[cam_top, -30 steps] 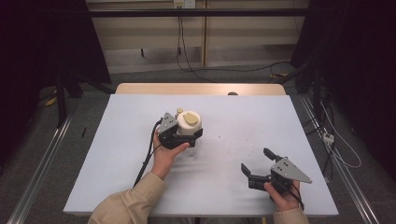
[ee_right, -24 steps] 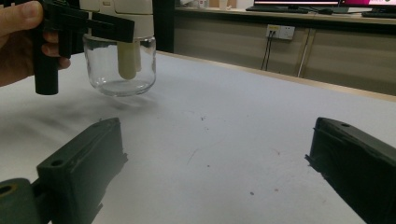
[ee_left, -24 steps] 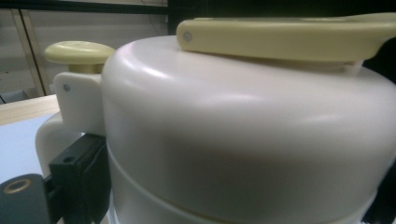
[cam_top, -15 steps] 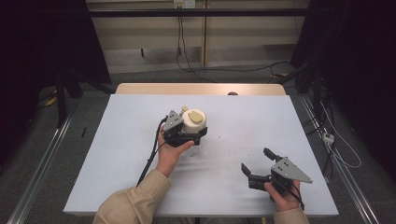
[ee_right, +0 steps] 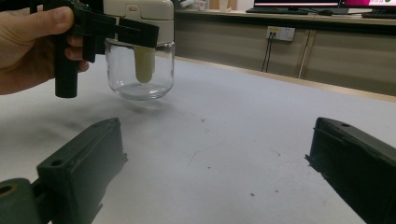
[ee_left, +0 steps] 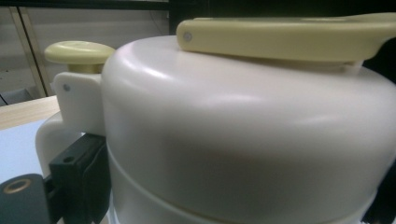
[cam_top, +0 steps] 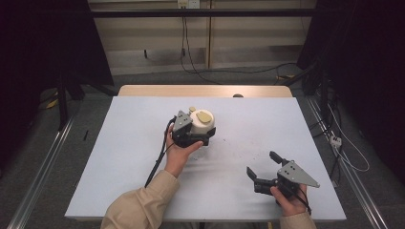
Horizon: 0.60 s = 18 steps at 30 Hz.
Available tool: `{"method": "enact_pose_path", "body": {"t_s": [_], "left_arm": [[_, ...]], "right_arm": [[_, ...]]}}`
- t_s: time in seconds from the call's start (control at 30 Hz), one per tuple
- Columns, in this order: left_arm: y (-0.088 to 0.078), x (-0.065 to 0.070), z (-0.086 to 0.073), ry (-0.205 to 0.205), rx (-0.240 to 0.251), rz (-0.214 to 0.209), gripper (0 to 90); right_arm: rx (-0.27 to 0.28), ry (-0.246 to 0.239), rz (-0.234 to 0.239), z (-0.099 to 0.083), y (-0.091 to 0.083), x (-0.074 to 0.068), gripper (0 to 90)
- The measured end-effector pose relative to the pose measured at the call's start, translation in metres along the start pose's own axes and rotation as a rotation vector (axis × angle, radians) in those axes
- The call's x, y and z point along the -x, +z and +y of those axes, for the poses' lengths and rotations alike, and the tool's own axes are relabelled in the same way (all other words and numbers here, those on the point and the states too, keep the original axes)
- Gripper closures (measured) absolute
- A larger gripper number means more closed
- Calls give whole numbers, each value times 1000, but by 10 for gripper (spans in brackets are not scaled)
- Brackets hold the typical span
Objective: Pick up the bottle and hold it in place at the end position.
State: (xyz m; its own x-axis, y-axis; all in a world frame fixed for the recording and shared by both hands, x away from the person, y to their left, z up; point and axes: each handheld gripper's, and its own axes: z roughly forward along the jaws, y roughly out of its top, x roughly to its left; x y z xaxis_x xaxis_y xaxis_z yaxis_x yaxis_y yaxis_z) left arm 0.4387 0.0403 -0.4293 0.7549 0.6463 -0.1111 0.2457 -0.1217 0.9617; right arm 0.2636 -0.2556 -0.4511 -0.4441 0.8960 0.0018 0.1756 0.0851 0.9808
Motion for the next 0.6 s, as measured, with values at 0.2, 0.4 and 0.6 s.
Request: {"method": "enact_pose_path", "body": {"t_s": [0.2, 0.4, 0.6], "left_arm": [[2, 0, 1, 0, 1, 1, 65], [4, 1, 1, -8, 4, 4, 65], [7, 0, -1, -10, -6, 9, 66]], "right_arm": [[0, -1, 0, 0, 0, 0, 24], [4, -1, 0, 0, 0, 0, 24], [5, 0, 4, 0, 0, 0, 24]]}}
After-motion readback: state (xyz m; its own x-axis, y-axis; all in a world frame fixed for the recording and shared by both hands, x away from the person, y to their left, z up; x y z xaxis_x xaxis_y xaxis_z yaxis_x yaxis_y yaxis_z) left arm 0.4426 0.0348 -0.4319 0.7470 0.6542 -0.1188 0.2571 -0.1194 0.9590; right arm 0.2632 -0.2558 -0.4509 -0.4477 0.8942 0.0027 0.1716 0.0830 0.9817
